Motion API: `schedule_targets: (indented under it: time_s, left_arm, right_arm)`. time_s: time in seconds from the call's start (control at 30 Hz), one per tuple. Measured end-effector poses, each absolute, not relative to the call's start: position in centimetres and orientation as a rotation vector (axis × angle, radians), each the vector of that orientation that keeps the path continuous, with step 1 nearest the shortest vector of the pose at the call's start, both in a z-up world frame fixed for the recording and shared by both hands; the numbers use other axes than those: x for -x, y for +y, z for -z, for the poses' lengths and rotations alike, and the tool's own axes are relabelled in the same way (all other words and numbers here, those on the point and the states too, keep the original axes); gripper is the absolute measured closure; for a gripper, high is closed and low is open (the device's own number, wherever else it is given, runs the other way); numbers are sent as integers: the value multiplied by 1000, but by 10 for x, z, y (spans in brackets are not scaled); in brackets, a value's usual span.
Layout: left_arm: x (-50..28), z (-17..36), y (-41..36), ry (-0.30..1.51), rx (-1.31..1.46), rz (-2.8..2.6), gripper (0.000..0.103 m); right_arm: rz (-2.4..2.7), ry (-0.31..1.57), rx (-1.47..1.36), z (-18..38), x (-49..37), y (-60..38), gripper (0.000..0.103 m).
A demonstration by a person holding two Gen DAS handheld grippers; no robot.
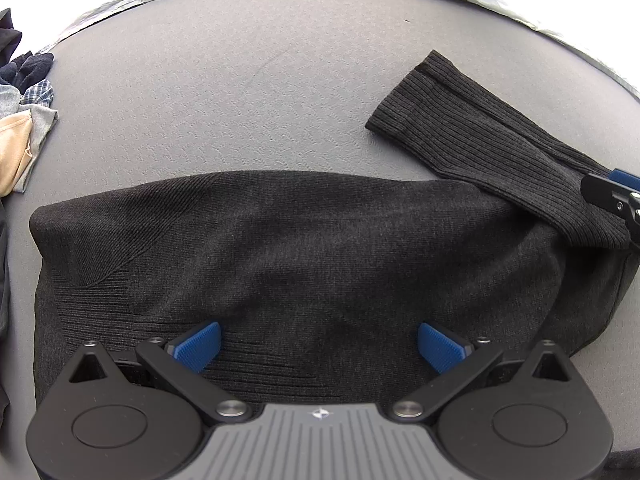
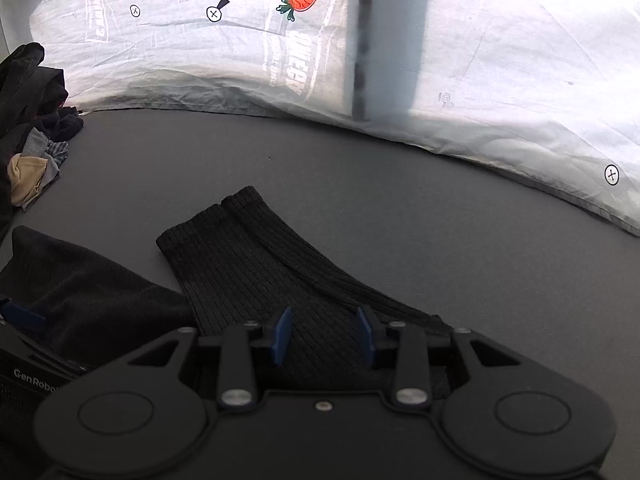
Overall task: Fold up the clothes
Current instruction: 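Lay the sleeve across the sweater body toward the left tool and release, then open the right tool and reposition it beside the folded sleeve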
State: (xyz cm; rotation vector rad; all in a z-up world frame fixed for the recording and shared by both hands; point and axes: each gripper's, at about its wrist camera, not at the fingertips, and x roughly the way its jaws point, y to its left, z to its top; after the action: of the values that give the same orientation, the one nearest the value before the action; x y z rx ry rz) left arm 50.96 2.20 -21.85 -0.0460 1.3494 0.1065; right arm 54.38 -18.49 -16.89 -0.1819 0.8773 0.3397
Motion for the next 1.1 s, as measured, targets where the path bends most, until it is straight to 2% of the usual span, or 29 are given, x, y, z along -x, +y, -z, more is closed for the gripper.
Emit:
schedule_targets:
  time_s: [0.17, 0.33, 0.37, 0.43, 0.47, 0.67, 0.87, 1.1]
  left_arm:
    - [-509, 222, 25, 1352, 44, -104, 0]
    - [-506, 224, 27, 1352, 45, -104, 0]
    - [-506, 225, 28, 1352, 45, -104, 0]
    - [-505, 226, 29, 1353, 46, -105, 0]
    - [-504, 227, 29, 1353, 46, -105, 0]
    - [-497, 229, 31, 1340, 44, -106, 0]
    - [-486, 232, 33, 1308, 45, -115, 0]
    - [-474, 236, 36, 1278, 51, -134, 0]
  right_arm:
    - [-308, 874, 256, 177, -566, -185, 56]
    - [-343, 937, 243, 190, -585, -192, 58]
    - [-356, 935, 227, 190, -583, -195, 65]
    - [-341, 930, 187, 189, -580, -200, 92]
    - [-321, 926, 167, 189, -578, -203, 101]
    - [-165, 845, 110, 168, -550, -228, 103]
    - [105, 742, 85, 144, -505, -304, 103]
    - [442, 783, 13, 149, -449, -408, 103]
